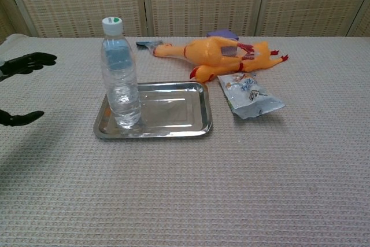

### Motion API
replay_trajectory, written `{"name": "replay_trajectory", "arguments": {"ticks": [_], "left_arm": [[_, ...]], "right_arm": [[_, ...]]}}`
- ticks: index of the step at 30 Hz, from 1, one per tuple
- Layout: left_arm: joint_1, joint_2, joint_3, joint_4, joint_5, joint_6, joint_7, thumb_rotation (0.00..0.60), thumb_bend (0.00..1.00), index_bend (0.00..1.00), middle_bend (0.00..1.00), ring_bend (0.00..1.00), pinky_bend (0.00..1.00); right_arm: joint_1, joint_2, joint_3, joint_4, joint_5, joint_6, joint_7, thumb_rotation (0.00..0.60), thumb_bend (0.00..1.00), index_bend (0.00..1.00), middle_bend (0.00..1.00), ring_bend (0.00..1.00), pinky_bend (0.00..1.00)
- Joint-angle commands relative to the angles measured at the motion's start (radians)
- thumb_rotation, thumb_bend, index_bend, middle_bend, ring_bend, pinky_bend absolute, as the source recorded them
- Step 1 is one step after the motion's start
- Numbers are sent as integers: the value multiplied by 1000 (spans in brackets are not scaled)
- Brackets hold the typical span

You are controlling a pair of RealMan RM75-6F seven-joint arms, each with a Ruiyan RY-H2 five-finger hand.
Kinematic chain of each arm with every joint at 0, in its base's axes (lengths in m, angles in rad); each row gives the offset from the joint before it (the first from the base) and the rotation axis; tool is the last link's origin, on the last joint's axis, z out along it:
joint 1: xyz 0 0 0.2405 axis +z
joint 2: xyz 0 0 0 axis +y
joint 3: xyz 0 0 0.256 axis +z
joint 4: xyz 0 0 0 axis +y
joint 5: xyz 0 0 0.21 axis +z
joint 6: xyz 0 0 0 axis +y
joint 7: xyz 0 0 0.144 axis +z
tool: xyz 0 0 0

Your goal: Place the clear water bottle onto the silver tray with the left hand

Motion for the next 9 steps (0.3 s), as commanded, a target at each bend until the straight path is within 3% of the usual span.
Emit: {"name": "replay_trajectory", "arguments": {"ticks": [1,4,9], "left_arm": [[148,123,144,-21,150,185,-31,600,327,0,0,0,36],[215,126,169,45,196,292,-40,600,325,0,0,0,34],[236,143,187,64,263,332,2,600,327,0,0,0,32]], "right_arm": [[-5,1,13,-2,20,16,12,600,0,0,0,0,0],[-7,4,30,-10,57,20,21,600,0,0,0,0,0],[-5,10,39,-18,81,15,33,600,0,0,0,0,0]]}}
